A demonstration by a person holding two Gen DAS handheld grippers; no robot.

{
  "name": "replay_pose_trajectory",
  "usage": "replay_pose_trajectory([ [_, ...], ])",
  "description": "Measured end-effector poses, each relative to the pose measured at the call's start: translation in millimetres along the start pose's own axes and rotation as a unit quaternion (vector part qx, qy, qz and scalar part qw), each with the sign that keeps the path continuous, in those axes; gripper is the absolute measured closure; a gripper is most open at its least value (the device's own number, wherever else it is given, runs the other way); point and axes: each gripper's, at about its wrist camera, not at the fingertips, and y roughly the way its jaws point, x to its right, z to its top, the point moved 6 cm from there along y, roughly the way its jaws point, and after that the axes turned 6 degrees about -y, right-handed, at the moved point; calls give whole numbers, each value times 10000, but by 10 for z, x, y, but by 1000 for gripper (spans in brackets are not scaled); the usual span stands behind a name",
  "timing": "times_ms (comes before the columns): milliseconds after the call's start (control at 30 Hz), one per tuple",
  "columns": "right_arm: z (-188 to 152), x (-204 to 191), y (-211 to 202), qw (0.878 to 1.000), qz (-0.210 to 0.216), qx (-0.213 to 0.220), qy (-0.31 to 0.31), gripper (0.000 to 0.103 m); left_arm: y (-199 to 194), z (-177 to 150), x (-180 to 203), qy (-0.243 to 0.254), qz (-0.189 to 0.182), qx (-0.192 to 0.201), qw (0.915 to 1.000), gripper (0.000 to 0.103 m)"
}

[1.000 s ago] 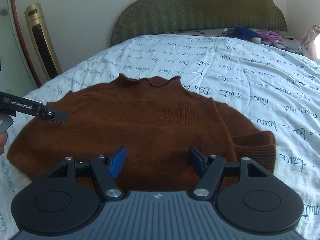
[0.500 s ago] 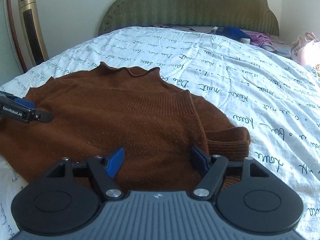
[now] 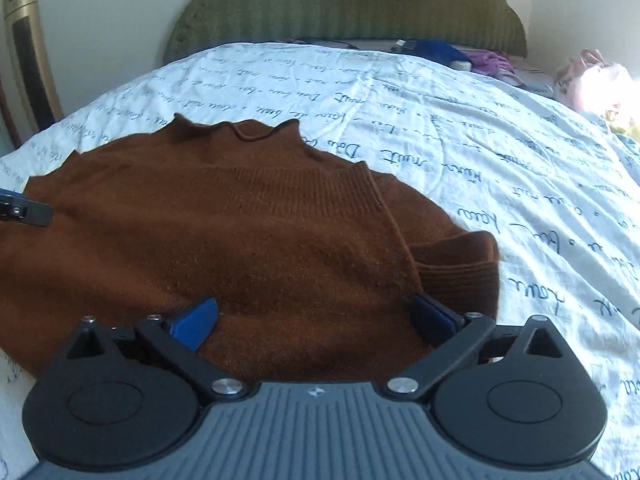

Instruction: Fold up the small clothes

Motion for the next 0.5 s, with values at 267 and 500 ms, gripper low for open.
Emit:
replay_pose_trajectory([
  [267,138,-1175,-542,9919,882,772,-483,0,25,235,-840,-107,-387,-423,9983,2],
  [500,-28,-2551,-634,9627,1030,1169,-2211,0,256,341,-980,-974,-1946,-985,9710,1],
])
